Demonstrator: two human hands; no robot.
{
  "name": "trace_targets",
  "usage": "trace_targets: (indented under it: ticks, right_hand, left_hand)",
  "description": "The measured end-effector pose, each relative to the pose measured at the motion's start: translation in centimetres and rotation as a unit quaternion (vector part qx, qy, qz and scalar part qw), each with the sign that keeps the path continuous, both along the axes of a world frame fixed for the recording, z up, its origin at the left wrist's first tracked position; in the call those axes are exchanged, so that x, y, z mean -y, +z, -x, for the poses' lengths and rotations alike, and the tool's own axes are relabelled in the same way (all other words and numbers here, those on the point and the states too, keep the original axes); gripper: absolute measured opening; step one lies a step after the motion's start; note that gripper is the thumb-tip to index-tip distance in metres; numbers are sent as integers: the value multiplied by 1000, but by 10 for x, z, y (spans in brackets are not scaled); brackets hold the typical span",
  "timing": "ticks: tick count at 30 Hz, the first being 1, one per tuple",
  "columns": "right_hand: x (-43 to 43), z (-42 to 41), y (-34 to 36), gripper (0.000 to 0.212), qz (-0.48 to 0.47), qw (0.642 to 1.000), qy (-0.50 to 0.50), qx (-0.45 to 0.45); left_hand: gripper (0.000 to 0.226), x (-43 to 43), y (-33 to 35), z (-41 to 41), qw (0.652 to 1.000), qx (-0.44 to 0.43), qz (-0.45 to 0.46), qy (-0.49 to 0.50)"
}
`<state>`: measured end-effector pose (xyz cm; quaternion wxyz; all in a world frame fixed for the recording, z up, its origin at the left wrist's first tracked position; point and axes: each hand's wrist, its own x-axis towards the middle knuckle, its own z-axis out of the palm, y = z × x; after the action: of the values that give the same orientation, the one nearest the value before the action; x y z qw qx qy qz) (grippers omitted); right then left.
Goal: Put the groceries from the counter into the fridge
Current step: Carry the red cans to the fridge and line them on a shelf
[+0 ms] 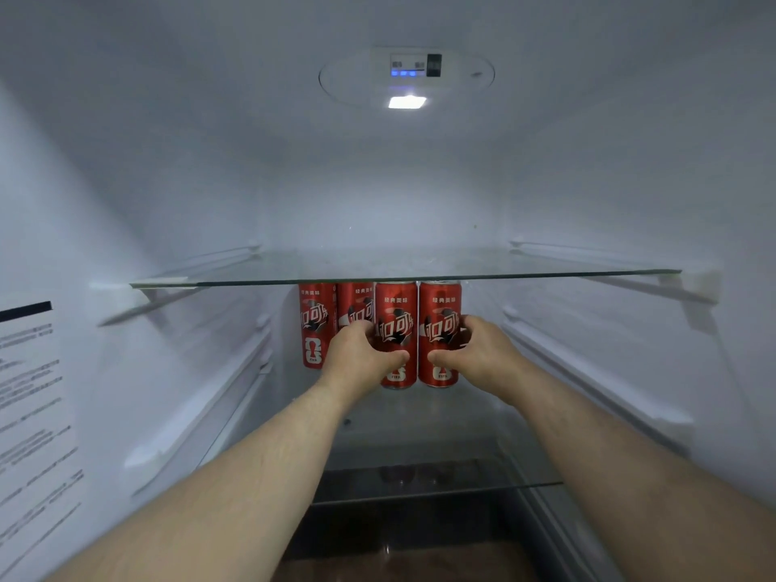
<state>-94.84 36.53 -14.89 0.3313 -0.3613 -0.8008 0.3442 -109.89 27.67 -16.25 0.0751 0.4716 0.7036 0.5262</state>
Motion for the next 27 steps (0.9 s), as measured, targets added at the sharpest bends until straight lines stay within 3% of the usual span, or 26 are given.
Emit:
trace_targets:
  ticks: [3, 6, 9, 12, 15, 20, 25, 27]
  right_hand:
    - [-6, 3, -4, 61, -9, 1000, 9, -12]
    - [-11, 4, -9, 63, -30, 999, 15, -15]
    - [-15, 4, -12, 84, -66, 997, 21, -33]
    - [-19, 4, -9, 107, -128, 990, 37, -43]
    - [-24, 0, 1, 113, -186, 982, 35, -17]
    - [-36, 0, 9, 101, -216, 975, 52, 8]
    - [-44, 6, 9, 90, -228, 972, 59, 3]
    - [-49, 8, 12, 89, -237, 970, 56, 14]
  left_hand:
    - [75, 3, -1, -5, 999, -27, -28, -7]
    - [108, 1, -5, -5, 994, -106, -23, -1]
    - [120, -3, -5, 0, 982, -184, -20, 24]
    - [116, -4, 0, 6, 969, -244, -27, 34]
    - [107, -5, 10, 15, 959, -281, -23, 39]
    - [98, -9, 25, 27, 946, -318, -24, 55]
    - [60, -12, 35, 30, 920, -381, -45, 80]
    - [57, -13, 42, 34, 911, -399, -27, 103]
